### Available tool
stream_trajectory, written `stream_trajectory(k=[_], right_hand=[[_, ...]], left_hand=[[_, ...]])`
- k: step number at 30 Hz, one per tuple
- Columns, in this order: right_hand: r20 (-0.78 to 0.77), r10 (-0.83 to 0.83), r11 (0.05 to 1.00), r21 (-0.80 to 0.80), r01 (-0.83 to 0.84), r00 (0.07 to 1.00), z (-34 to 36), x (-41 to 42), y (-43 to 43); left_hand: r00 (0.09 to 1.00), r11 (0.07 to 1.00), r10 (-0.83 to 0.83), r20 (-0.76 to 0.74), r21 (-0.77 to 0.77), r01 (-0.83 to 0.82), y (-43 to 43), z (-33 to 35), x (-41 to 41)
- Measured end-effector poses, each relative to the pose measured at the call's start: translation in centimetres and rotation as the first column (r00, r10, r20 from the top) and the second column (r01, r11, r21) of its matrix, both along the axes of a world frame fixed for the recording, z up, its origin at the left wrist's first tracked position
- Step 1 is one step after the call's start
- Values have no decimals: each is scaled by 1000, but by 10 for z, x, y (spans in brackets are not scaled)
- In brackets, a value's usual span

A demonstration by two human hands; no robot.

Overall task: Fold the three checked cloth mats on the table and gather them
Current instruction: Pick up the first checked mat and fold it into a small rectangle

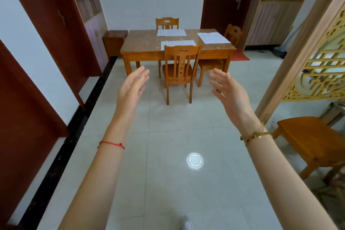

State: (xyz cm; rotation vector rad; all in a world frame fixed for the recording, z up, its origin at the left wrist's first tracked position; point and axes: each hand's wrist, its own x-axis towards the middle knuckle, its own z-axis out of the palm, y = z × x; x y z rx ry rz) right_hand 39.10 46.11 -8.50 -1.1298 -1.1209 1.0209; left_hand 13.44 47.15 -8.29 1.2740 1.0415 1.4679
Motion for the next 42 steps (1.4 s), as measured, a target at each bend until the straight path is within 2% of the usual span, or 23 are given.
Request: stream_trajectory(k=[15, 30, 42], right_hand=[[-1, 21, 997, -69, -21, 1000, -31, 54, 178], [3, -10, 995, -95, 11, 1000, -51, 47, 423], [-54, -68, 985, -160, 58, 996, -70, 61, 566]], left_hand=[[995, 995, 74, 73, -78, -68, 167, -24, 50], [997, 994, 46, 58, -104, -40, 415, -43, 42], [999, 985, 21, 39, -172, -14, 569, -60, 55]])
